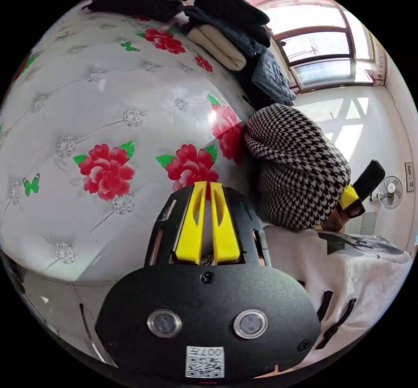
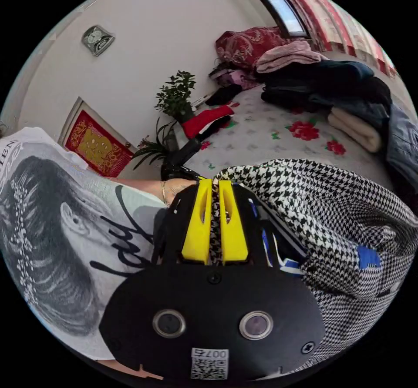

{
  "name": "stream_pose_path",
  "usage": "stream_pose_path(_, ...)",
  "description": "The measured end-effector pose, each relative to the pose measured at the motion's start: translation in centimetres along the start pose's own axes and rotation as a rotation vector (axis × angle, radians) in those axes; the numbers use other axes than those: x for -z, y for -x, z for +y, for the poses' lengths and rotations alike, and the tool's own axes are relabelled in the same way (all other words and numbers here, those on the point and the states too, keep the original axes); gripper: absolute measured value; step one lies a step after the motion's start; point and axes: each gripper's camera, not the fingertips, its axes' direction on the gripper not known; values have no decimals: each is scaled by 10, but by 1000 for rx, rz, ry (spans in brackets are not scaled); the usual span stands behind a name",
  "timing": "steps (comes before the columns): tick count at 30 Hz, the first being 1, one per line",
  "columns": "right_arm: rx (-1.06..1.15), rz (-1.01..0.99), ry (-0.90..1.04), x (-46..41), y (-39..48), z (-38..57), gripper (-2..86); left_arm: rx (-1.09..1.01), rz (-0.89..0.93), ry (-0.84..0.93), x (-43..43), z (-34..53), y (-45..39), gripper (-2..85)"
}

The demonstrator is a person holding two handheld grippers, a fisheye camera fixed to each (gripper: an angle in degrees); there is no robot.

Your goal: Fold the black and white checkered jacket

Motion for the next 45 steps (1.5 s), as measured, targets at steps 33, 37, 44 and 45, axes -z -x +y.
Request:
stream_pose_path(33, -363, 253, 60, -14, -106, 83, 12, -151, -70, 57, 82, 68, 65, -6)
stream_pose_path(37, -298, 249, -426, 116, -36, 120, 4, -315, -86, -105, 133, 79, 11, -9)
stream_pose_path(44, 31, 636, -882, 239, 154, 187, 1, -811, -130, -473, 221, 129, -165, -10)
stream_pose_path(45, 58, 668, -923, 245, 170, 194, 1, -851, -134, -509, 228, 137, -179, -10)
